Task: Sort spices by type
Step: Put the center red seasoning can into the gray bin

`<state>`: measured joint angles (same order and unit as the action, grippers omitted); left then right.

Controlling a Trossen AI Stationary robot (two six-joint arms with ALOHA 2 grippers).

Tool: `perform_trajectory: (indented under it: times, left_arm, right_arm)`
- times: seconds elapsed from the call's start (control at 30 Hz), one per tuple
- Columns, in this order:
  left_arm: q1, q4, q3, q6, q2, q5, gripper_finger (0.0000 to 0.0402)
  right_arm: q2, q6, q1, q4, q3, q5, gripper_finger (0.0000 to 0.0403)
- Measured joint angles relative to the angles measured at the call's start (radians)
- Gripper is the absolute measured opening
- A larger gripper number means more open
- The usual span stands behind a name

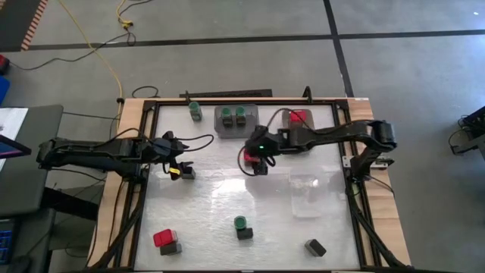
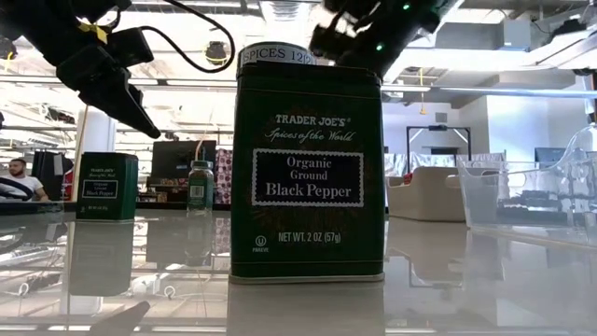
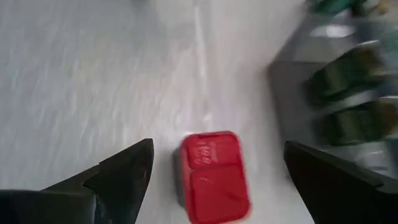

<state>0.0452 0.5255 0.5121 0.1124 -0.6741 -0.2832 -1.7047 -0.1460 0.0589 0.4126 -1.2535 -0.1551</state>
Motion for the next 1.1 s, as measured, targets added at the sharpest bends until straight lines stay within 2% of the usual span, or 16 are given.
perform_trajectory:
  times: [0.23, 0.6, 0.7, 0.97, 1.1]
  left_arm:
    - [0.000, 0.001, 0.000, -0.003, 0.000, 0.000, 0.0298]
    - [0.000, 0.000, 0.000, -0.011, 0.000, 0.000, 0.0298]
    - [0.000, 0.000, 0.000, -0.011, 0.000, 0.000, 0.0298]
    - [0.000, 0.000, 0.000, -0.011, 0.000, 0.000, 0.0298]
    - [0.000, 0.000, 0.000, -0.010, 0.000, 0.000, 0.0298]
  right_arm:
    - [-0.102, -0.020, 0.030, 0.076, -0.061, 0.032, 0.0388]
    - [-0.117, 0.012, 0.075, 0.129, -0.063, 0.051, 0.0387]
    - [-0.116, 0.015, 0.085, 0.125, -0.053, 0.096, 0.0377]
    - [-0.119, 0.015, 0.084, 0.133, -0.051, 0.118, 0.0332]
    - [-0.146, 0.015, 0.080, 0.137, -0.050, 0.131, 0.0327]
